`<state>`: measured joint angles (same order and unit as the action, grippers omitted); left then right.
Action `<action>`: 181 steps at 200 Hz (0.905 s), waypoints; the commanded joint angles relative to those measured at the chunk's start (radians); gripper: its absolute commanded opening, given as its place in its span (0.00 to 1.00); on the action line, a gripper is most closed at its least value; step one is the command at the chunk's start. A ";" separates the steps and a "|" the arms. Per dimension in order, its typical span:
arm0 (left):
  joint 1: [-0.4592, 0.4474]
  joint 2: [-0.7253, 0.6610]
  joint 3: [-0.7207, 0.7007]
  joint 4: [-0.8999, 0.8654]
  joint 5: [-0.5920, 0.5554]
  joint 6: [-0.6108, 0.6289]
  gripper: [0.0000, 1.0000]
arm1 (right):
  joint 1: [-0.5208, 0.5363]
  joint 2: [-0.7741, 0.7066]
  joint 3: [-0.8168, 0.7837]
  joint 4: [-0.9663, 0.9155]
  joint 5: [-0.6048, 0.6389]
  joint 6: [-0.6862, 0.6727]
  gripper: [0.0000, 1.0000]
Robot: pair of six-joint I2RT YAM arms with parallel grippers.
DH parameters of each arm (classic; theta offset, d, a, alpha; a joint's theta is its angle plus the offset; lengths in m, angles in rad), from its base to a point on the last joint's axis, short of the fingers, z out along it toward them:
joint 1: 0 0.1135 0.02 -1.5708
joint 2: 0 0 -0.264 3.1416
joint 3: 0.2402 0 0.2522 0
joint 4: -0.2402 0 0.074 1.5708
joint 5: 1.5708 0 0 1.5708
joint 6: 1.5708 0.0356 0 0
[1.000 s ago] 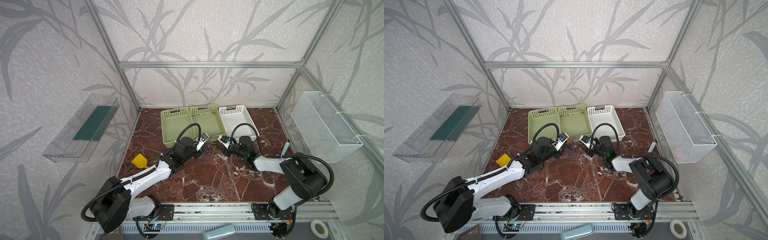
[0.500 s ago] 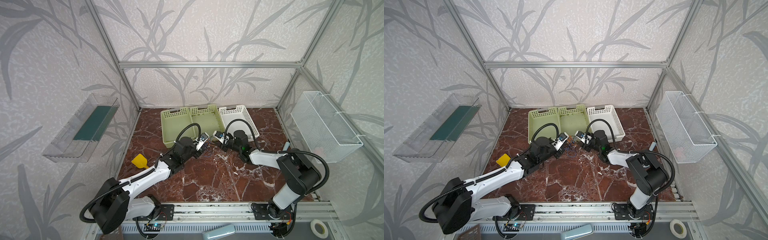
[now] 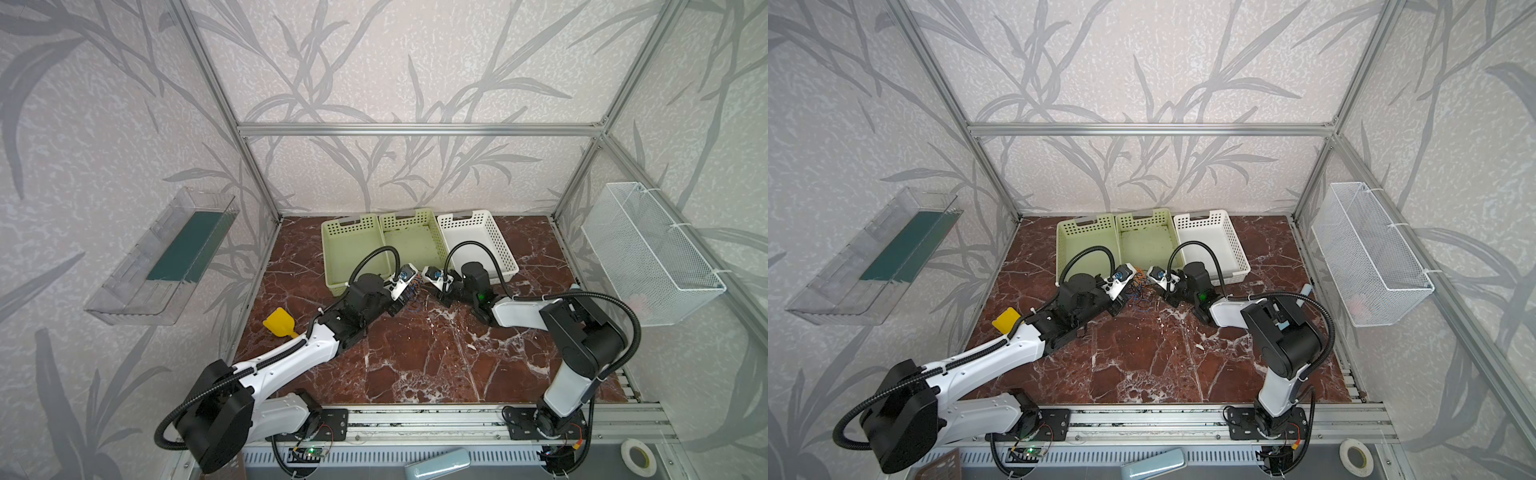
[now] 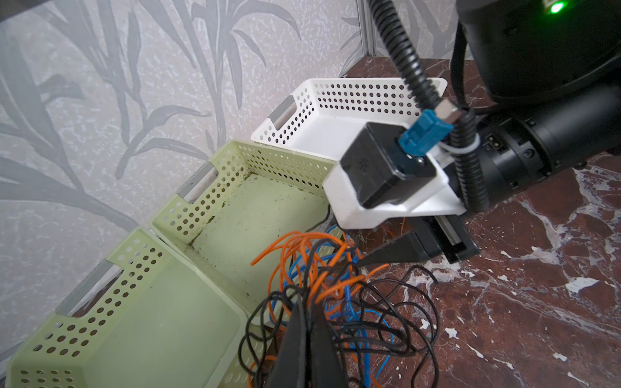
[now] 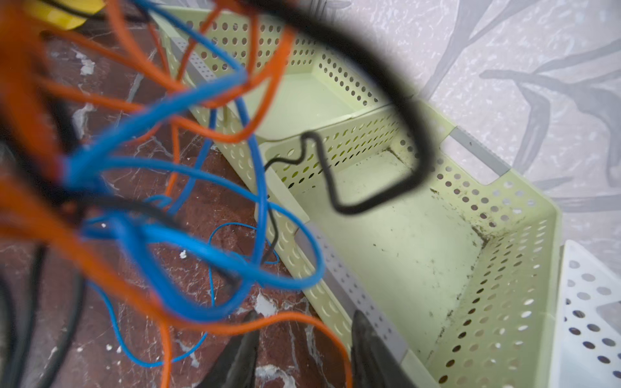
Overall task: Untangle and sort cables by color
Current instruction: Untie the cable from multiple cables.
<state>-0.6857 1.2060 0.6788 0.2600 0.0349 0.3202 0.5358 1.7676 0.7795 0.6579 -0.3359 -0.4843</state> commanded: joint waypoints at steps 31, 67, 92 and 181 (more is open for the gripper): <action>-0.004 0.002 -0.089 0.160 -0.051 -0.098 0.00 | 0.009 -0.107 0.006 -0.044 0.116 0.012 0.00; -0.002 0.086 -0.151 0.292 -0.062 -0.207 0.00 | 0.033 -0.265 -0.026 -0.256 0.232 0.005 0.00; -0.001 0.156 -0.193 0.391 -0.060 -0.250 0.00 | 0.034 -0.350 -0.038 -0.374 0.251 -0.016 0.00; 0.000 0.163 -0.205 0.378 -0.023 -0.312 0.58 | 0.038 -0.398 -0.084 -0.426 0.146 -0.123 0.00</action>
<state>-0.6857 1.4010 0.4721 0.6300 0.0006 0.0330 0.5694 1.3907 0.7052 0.2634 -0.1596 -0.5632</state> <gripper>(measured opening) 0.503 0.050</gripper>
